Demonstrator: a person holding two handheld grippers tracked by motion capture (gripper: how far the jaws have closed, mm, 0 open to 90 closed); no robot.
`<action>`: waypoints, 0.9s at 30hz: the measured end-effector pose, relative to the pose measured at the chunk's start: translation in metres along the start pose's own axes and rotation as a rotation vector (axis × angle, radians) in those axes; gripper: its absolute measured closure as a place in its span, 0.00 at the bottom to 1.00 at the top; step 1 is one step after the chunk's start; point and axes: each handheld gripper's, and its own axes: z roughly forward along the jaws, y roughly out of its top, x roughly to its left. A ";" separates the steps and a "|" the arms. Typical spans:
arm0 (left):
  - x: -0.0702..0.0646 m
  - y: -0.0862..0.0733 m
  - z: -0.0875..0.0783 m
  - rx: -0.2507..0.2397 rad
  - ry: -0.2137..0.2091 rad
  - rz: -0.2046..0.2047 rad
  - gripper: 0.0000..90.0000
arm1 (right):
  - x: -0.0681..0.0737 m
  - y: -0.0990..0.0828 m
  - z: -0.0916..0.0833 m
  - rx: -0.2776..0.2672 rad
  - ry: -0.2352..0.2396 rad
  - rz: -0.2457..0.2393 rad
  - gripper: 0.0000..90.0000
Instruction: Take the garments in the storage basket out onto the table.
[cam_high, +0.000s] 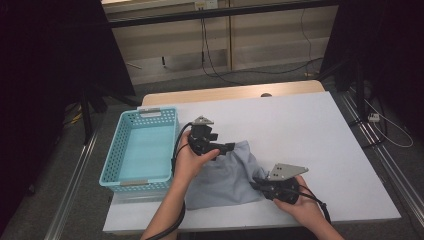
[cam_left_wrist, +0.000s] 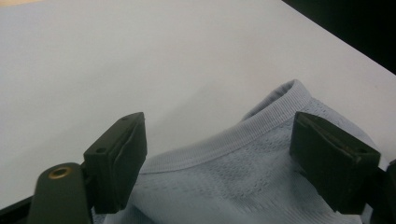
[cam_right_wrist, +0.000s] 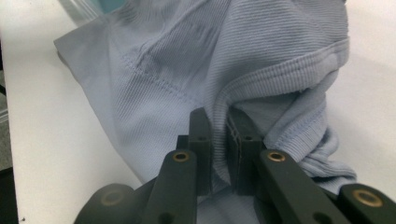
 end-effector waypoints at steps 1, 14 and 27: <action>-0.001 0.000 0.001 0.001 0.000 0.007 0.22 | 0.000 0.000 0.001 0.004 0.001 0.000 0.91; -0.007 0.004 0.002 -0.028 -0.028 0.019 0.24 | 0.000 -0.001 0.005 0.010 0.008 0.007 0.90; -0.022 -0.005 0.016 0.106 -0.127 0.049 0.70 | -0.001 -0.001 0.005 0.012 0.013 0.025 0.87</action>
